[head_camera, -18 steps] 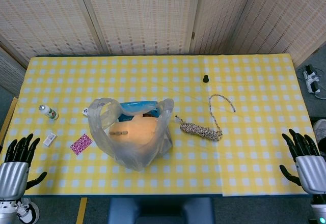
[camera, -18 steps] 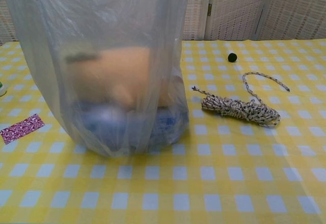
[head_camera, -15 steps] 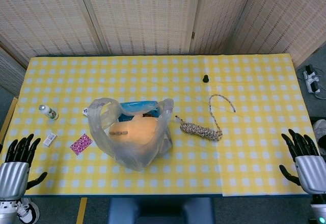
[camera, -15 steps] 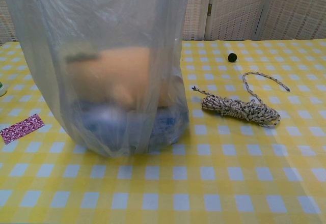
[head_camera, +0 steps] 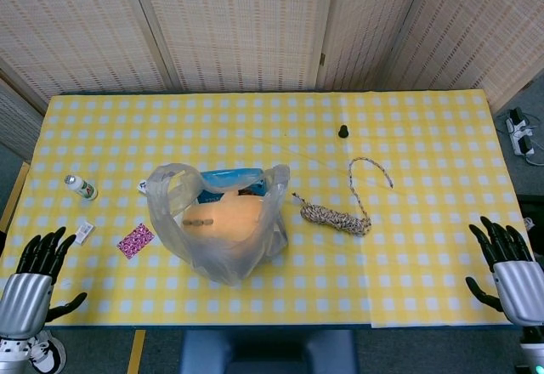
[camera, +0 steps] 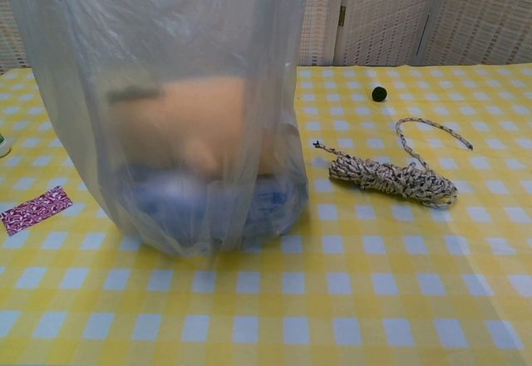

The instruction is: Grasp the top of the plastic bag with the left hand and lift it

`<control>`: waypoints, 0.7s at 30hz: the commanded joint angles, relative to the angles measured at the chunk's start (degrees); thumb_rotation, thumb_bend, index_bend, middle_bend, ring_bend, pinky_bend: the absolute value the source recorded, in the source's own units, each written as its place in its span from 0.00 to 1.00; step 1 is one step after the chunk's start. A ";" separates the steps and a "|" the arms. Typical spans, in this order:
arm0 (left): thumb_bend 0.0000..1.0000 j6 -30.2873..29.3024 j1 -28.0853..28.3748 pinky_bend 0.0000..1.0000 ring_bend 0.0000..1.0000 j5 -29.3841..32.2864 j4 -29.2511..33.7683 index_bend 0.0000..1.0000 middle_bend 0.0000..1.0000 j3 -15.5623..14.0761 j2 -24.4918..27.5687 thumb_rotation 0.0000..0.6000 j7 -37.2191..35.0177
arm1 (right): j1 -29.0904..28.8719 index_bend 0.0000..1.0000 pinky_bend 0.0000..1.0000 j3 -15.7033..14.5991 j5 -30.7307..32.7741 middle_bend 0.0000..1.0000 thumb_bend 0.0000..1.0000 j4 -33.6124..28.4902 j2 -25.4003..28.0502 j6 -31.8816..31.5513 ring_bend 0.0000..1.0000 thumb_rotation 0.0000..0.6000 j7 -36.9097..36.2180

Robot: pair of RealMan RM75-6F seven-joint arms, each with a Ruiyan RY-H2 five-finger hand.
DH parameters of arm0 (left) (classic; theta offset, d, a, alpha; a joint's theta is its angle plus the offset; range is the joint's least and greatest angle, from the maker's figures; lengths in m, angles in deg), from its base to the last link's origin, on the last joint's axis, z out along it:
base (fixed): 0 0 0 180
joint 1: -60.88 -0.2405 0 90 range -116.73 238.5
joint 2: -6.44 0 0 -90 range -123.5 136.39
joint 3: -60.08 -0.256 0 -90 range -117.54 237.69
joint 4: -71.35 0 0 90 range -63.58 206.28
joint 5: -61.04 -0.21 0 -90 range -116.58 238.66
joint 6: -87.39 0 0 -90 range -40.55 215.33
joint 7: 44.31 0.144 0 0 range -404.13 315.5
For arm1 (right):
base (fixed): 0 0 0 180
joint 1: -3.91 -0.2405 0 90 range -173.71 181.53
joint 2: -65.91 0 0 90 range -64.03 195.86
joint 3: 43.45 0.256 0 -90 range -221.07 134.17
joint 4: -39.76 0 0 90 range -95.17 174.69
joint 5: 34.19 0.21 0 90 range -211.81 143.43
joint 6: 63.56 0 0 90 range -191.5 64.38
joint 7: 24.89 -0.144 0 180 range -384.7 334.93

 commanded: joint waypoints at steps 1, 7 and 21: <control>0.11 1.34 0.63 0.00 0.00 -0.46 0.06 0.03 0.02 -0.72 0.63 1.00 -2.41 | -0.03 0.00 0.00 -0.02 -0.02 0.00 0.33 -0.06 -0.05 0.09 0.00 1.00 0.03; 0.11 0.01 6.15 0.06 0.03 -10.70 0.68 0.03 0.07 -3.38 6.11 1.00 -32.11 | -0.41 0.00 0.00 0.14 0.47 0.00 0.33 -0.07 0.19 0.89 0.00 1.00 -0.76; 0.10 0.13 25.23 0.10 0.04 -18.79 -0.25 0.05 0.14 -3.70 18.53 1.00 -84.13 | -0.57 0.00 0.00 -0.37 -0.25 0.00 0.33 -0.09 0.86 1.26 0.00 1.00 -2.64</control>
